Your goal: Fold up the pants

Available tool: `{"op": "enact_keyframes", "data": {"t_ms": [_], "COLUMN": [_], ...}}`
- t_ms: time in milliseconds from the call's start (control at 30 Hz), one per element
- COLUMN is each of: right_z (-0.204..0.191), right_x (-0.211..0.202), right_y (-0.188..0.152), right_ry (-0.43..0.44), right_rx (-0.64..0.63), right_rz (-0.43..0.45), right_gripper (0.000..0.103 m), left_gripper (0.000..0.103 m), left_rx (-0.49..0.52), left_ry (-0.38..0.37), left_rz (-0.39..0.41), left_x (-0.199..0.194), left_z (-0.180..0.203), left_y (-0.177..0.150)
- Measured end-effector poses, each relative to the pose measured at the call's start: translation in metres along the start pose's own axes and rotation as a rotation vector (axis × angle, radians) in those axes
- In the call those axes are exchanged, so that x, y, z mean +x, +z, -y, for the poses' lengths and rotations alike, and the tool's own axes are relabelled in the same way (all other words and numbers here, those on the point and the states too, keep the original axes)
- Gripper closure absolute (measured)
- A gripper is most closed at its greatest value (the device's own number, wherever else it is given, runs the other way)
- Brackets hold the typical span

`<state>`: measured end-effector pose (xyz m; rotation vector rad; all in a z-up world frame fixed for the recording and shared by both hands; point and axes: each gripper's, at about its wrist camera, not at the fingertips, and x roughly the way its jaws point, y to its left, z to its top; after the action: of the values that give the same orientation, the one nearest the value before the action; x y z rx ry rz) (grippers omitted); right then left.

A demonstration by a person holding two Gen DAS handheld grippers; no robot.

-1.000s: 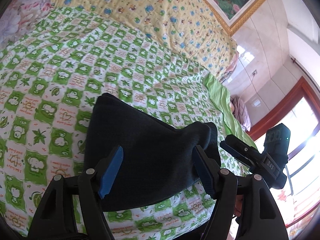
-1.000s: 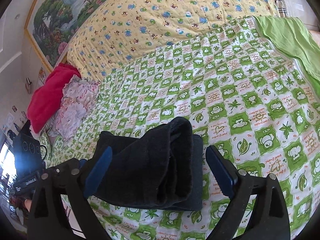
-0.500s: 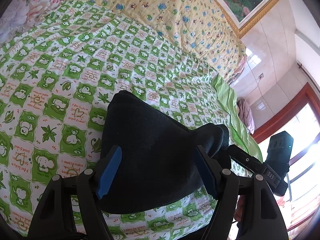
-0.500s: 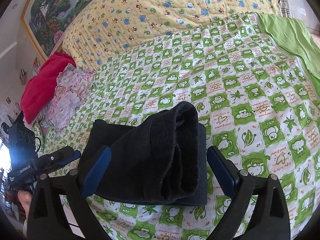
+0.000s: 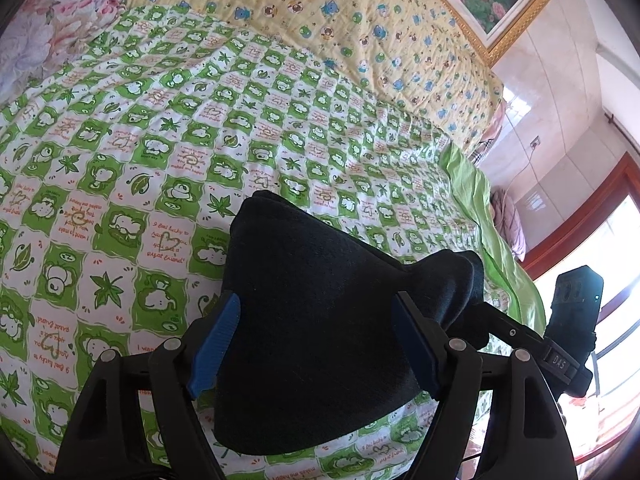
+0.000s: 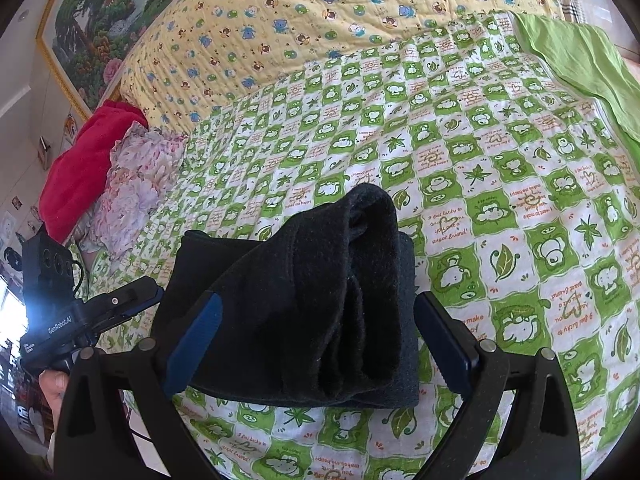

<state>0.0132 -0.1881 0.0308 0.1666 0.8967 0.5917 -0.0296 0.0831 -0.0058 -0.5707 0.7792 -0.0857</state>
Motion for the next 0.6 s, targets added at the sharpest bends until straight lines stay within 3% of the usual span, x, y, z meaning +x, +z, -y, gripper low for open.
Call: {"op": "enact_keyframes", "data": {"t_ms": [500, 600], "right_z": [0.028, 0.041], "right_x": [0.027, 0.028], "right_y": [-0.016, -0.02], "right_ry": [0.024, 0.066], "right_rx": [0.084, 0.126], "right_rz": [-0.07, -0.067], "right_gripper": [0.007, 0.013], "left_gripper": [0.022, 0.022], "left_rx": [-0.021, -0.049], "left_ry": [0.036, 0.027], "left_rz": [-0.063, -0.086], "left_x": [0.038, 0.049], "left_z": [-0.015, -0.022], "left_y": [0.004, 0.003]}}
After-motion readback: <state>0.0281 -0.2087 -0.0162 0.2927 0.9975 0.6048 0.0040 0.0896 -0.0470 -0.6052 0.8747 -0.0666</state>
